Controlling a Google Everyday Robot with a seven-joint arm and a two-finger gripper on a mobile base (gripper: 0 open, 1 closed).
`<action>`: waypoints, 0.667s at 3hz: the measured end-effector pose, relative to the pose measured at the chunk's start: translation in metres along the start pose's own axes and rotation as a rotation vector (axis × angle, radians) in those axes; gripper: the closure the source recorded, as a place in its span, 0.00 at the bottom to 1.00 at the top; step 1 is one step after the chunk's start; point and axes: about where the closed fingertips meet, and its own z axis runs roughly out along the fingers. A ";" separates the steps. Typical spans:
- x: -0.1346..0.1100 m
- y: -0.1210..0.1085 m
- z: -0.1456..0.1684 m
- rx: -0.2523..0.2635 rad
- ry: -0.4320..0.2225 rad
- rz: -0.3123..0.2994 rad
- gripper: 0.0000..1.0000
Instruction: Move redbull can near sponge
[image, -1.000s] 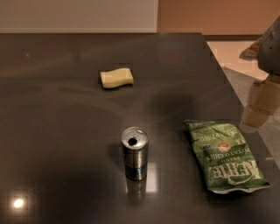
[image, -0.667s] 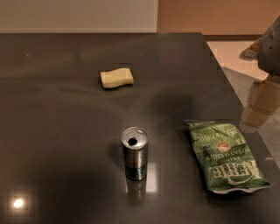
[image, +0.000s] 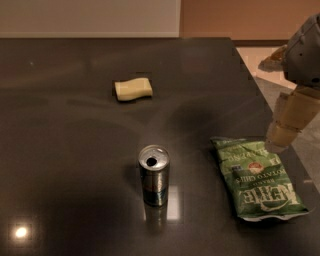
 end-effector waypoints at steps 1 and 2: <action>-0.038 0.020 0.016 -0.074 -0.118 -0.091 0.00; -0.052 0.029 0.022 -0.103 -0.161 -0.125 0.00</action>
Offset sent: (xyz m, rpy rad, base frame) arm -0.0604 0.1452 -0.0468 0.3949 0.1497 0.4219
